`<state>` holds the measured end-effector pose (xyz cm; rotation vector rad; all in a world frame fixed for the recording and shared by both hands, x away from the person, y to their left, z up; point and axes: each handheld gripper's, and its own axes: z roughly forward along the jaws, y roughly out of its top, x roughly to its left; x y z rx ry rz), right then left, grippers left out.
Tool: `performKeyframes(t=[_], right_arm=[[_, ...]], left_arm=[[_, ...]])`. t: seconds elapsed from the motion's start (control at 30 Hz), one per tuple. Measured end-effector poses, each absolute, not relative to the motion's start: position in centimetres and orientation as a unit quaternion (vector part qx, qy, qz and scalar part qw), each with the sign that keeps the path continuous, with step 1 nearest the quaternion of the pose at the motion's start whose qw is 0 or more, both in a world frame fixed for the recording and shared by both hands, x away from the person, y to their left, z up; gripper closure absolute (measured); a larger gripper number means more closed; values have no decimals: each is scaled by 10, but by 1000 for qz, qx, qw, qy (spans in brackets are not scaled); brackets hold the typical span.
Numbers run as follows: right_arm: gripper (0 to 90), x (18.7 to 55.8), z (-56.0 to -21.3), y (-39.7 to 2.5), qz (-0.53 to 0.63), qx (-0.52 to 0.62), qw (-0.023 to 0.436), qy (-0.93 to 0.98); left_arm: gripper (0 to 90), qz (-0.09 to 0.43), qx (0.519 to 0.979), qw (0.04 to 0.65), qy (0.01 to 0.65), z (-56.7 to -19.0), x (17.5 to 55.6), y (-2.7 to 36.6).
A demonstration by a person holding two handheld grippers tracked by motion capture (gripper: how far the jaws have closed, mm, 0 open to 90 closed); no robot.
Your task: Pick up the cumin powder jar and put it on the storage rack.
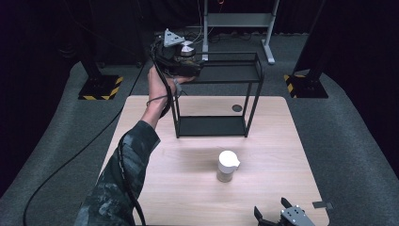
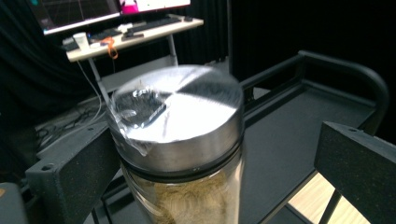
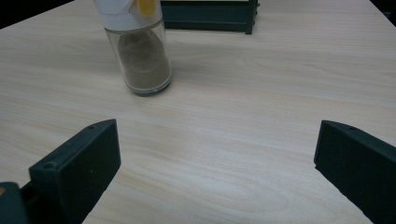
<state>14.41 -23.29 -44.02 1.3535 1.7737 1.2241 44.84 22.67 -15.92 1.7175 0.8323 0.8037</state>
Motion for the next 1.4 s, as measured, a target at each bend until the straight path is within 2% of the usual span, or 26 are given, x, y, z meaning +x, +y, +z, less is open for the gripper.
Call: performKeyframes(t=[0.43,0.77,1.03,1.4], right_arm=[[0,145,-441,-231,459,506,293,669],[0,147,-442,-228,456,505,292,673],[0,149,-443,-226,453,504,289,676],[0,152,-445,-222,450,504,285,680]], left_arm=[[0,366,715,498,327,-175,401,235],[0,383,732,478,297,-210,362,251],[0,378,756,445,297,-254,339,262],[0,313,785,398,357,-342,318,286]])
